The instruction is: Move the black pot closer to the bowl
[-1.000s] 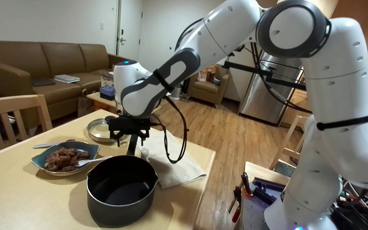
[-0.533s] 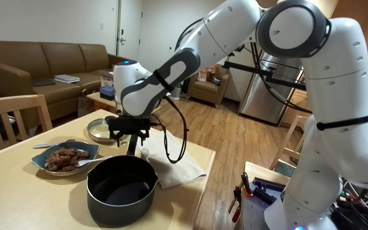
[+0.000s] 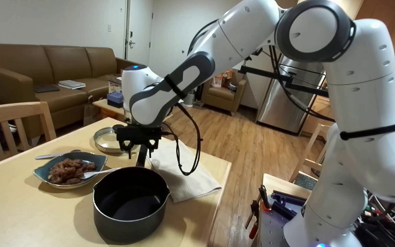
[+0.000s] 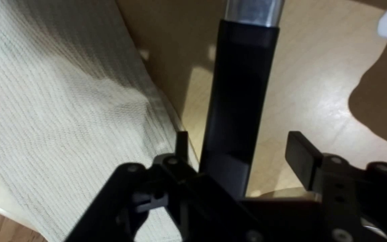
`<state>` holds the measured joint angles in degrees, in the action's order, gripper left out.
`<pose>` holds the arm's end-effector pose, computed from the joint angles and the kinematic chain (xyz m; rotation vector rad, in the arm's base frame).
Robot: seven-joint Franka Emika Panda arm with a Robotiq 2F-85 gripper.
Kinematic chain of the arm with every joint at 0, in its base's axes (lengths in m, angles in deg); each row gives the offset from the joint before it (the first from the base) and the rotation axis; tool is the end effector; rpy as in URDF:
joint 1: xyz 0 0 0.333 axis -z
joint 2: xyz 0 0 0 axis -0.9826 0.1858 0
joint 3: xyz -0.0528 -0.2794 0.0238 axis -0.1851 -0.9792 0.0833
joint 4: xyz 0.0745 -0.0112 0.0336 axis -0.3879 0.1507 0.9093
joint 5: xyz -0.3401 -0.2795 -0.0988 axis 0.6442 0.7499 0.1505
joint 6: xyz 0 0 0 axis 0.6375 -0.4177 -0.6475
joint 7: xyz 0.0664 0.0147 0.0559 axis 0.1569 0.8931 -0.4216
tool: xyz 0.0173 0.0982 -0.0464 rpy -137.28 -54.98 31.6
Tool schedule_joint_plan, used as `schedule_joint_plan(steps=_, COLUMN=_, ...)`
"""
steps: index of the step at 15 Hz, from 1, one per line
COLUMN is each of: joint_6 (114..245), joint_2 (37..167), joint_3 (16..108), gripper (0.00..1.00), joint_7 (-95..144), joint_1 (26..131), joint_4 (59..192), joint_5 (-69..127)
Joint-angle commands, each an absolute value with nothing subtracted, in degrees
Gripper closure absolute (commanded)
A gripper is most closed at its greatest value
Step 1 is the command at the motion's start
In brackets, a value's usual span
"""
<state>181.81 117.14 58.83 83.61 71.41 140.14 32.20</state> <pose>0.6566 0.0081 0.1381 2.6388 -1.4328 0.0578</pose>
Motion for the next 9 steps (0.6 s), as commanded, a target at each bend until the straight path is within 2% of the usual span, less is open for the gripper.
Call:
schedule_joint_plan(steps=1, joint_6=181.7, joint_2=117.2, joint_3=58.6, gripper=0.29, joint_7=83.5, joint_1=71.2, joint_4=140.1, joint_5=32.0)
schedule_joint_plan(steps=2, joint_6=181.7, joint_2=117.2, joint_3=58.6, gripper=0.33, joint_7=83.5, joint_1=71.2, joint_4=140.1, joint_5=32.0)
schedule_joint_plan(steps=5, joint_6=181.7, joint_2=117.2, joint_3=58.6, gripper=0.33, joint_7=83.5, joint_1=71.2, joint_4=140.1, joint_5=32.0)
schedule_joint_plan(steps=6, joint_6=181.7, joint_2=117.2, joint_3=58.6, gripper=0.58, joint_7=83.5, joint_1=71.2, joint_4=140.1, joint_5=32.0)
schedule_joint_plan(steps=7, joint_6=181.4, joint_2=117.1, joint_3=58.7, gripper=0.60, joint_7=82.5, joint_1=71.3, joint_4=140.0, joint_5=32.3)
schedule_joint_plan(steps=9, joint_6=180.3, joint_2=117.2, joint_3=58.4, gripper=0.74, joint_7=81.3, joint_1=71.0, joint_4=139.4, joint_5=33.5)
